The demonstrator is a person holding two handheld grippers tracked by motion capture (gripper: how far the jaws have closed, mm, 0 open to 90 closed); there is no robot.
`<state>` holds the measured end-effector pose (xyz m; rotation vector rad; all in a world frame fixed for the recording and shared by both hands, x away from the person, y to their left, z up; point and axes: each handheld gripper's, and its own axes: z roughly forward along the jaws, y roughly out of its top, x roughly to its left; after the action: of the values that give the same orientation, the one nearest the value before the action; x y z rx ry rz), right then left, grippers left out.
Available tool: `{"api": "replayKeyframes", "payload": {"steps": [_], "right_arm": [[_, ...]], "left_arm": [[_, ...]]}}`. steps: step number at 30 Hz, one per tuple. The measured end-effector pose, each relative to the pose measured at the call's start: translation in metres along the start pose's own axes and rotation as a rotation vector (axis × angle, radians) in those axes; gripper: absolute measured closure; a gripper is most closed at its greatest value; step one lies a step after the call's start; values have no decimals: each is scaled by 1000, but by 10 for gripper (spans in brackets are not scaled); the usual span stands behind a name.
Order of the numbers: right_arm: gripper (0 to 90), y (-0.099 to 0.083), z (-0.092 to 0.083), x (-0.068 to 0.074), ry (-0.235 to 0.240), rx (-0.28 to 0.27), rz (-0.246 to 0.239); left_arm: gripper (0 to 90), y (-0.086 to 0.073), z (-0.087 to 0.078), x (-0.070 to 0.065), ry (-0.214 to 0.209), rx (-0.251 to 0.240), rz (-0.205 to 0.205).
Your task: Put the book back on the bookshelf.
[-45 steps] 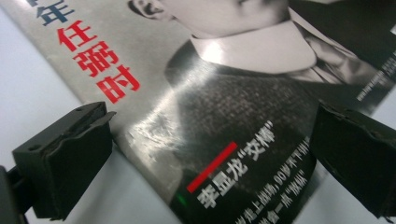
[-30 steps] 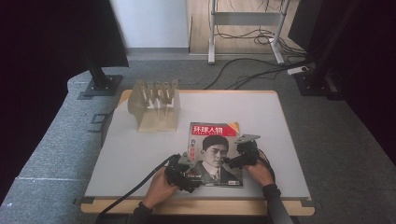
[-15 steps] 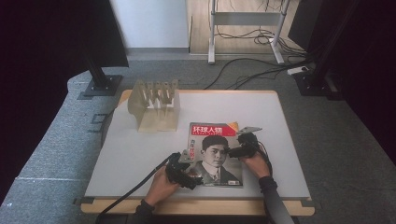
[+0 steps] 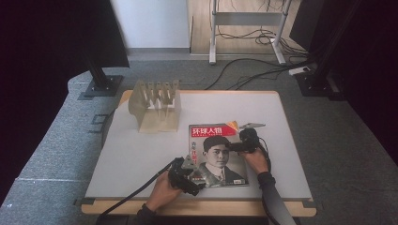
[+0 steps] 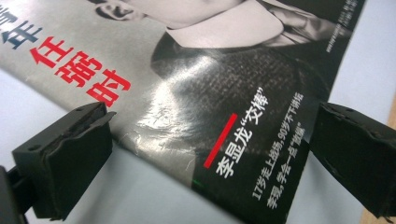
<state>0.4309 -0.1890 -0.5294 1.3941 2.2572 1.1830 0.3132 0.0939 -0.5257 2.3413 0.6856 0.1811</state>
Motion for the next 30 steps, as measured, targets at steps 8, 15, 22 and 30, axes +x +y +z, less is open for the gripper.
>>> {"api": "replayKeyframes", "payload": {"steps": [8,15,22,30], "right_arm": [[205,-3,-6,-5,29,-22,87],[240,-5,-11,-8,51,-16,111],[243,5,-2,-11,74,-37,147],[277,8,-9,-6,101,-51,140]], "left_arm": [[0,0,0,1,-8,2,-2],[0,1,0,3,-19,0,-12],[0,2,1,5,-23,-10,-29],[0,2,2,4,-8,-9,-20]]}}
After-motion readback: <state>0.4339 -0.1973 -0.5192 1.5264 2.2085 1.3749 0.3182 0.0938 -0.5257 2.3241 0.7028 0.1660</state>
